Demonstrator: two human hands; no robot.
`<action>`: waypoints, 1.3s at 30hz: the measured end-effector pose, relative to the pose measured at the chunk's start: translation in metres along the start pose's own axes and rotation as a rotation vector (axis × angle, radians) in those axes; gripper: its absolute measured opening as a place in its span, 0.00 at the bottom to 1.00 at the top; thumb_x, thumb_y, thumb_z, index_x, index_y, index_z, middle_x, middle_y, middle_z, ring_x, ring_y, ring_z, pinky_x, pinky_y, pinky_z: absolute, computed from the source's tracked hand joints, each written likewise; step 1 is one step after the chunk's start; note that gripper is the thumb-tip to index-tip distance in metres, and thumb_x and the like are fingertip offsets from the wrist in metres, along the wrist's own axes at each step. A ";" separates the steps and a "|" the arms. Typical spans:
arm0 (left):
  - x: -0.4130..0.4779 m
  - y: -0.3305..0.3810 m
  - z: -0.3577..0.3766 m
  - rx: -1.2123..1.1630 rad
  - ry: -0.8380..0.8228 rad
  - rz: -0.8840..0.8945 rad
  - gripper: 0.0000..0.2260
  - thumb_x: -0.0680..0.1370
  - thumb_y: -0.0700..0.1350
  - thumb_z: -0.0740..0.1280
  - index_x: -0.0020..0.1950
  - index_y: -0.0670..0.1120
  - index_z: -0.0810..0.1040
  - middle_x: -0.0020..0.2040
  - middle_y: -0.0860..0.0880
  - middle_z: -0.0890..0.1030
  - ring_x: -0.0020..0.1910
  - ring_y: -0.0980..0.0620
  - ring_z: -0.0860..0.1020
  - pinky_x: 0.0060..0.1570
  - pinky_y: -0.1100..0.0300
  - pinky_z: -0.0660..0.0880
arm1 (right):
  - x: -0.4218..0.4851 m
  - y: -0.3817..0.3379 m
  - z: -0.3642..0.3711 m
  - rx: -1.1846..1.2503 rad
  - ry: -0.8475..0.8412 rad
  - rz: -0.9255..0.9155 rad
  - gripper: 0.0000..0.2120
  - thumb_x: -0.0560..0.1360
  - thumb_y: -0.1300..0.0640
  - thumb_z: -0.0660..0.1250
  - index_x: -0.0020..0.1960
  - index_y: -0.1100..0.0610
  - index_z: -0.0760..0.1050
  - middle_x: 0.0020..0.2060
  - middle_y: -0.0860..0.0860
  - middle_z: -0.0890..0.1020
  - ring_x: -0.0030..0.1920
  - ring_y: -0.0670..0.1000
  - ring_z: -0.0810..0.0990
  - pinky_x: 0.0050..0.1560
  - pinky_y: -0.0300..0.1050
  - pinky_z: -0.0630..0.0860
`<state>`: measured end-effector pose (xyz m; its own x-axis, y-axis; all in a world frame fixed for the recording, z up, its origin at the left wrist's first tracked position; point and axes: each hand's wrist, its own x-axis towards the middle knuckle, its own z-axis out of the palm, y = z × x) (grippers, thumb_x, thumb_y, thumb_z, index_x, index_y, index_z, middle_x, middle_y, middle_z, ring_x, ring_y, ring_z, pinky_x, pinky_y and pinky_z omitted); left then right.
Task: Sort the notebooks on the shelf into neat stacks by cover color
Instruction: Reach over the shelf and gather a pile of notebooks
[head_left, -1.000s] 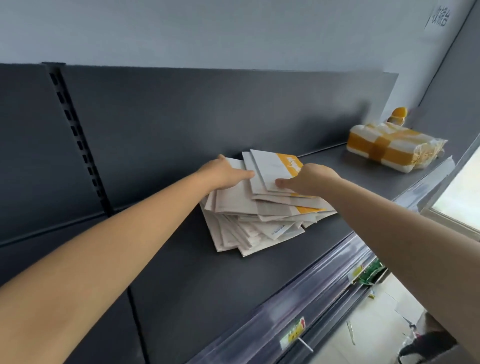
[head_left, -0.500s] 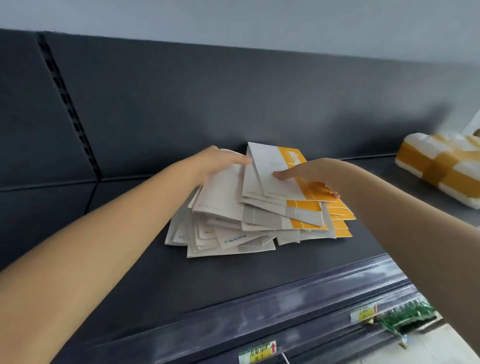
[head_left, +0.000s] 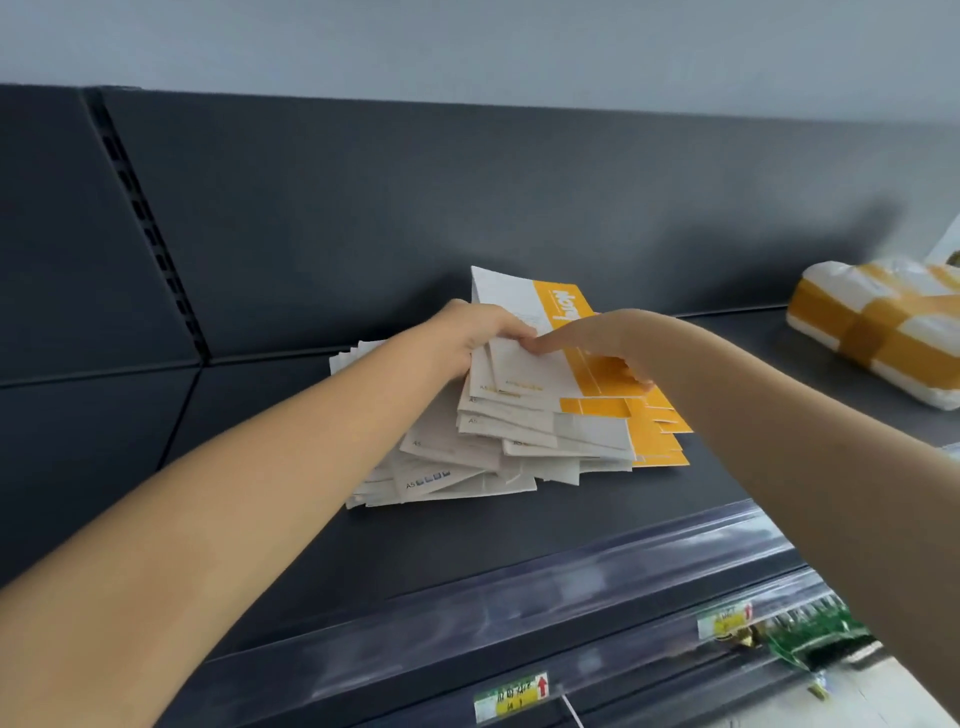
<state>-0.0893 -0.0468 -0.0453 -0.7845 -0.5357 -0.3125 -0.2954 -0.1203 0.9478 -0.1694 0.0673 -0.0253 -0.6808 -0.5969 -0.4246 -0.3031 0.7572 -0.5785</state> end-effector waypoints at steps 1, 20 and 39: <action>-0.001 0.001 -0.003 -0.021 -0.004 -0.006 0.19 0.68 0.35 0.77 0.58 0.37 0.79 0.48 0.41 0.84 0.41 0.45 0.84 0.35 0.54 0.81 | -0.013 -0.005 -0.002 0.051 0.045 0.031 0.33 0.76 0.41 0.64 0.74 0.57 0.60 0.73 0.53 0.64 0.72 0.57 0.62 0.69 0.51 0.60; -0.017 0.017 -0.003 -0.049 -0.008 -0.017 0.21 0.75 0.32 0.68 0.67 0.40 0.70 0.55 0.42 0.82 0.49 0.43 0.83 0.48 0.48 0.81 | -0.024 -0.005 -0.001 0.364 0.334 0.077 0.40 0.67 0.48 0.77 0.72 0.59 0.61 0.65 0.55 0.70 0.65 0.57 0.70 0.56 0.48 0.69; -0.028 0.016 -0.036 -0.098 0.011 0.534 0.22 0.66 0.50 0.78 0.59 0.49 0.79 0.53 0.51 0.84 0.54 0.50 0.81 0.55 0.53 0.77 | -0.021 -0.011 0.016 0.642 0.741 -0.471 0.36 0.63 0.41 0.77 0.62 0.55 0.64 0.51 0.47 0.77 0.49 0.45 0.77 0.42 0.35 0.73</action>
<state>-0.0524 -0.0638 -0.0190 -0.8060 -0.5519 0.2139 0.1950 0.0937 0.9763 -0.1408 0.0672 -0.0212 -0.8859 -0.3196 0.3363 -0.3805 0.0858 -0.9208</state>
